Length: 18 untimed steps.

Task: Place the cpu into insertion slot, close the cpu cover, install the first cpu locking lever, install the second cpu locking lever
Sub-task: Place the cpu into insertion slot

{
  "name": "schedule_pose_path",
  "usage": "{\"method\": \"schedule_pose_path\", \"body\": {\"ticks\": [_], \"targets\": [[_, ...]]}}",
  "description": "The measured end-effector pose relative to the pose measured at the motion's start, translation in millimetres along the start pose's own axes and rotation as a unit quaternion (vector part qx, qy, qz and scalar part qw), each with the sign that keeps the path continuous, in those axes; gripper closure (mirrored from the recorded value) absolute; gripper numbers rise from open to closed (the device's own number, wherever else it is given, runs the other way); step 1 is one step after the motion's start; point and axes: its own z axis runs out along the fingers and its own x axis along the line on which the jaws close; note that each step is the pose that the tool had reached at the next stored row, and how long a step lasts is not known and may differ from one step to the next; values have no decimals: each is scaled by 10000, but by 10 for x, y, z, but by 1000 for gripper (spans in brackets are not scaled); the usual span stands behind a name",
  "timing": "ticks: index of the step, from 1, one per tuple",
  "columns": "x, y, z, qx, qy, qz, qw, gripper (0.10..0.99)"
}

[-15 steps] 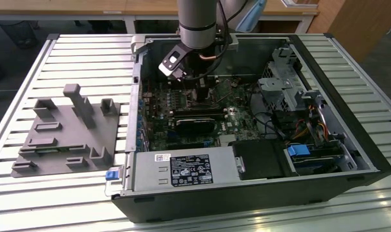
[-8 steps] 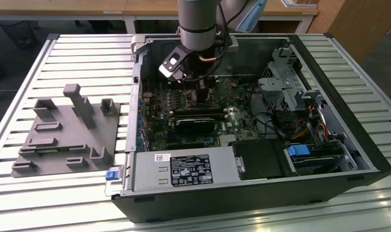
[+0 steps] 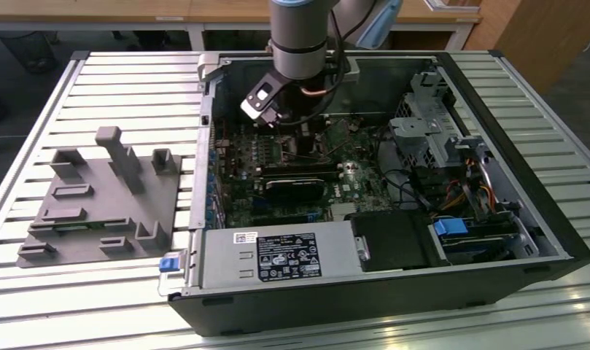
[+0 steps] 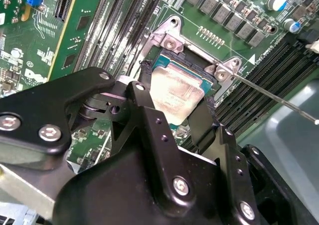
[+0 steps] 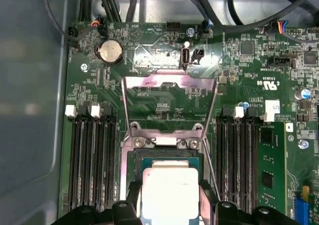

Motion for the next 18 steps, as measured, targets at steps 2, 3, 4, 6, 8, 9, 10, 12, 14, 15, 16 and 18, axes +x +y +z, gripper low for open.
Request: {"method": "schedule_pose_path", "body": {"ticks": [2,3,4,6,8,9,10,12,14,15,16,18], "targets": [[0,14,12,7,-1,6,10000,545],[0,13,21,9,-1,7,10000,545],[1,13,29,10,-1,9,10000,545],[3,12,41,11,-2,21,10000,545],[4,11,52,11,-3,31,10000,545],[7,10,58,12,-3,33,10000,545],[9,10,64,13,-3,35,10000,545],[12,9,76,14,-4,36,10000,545],[15,7,91,18,-5,40,10000,545],[15,7,96,20,-6,40,10000,545],[15,6,96,20,-7,40,10000,545],[16,7,98,18,-5,40,10000,545]]}}
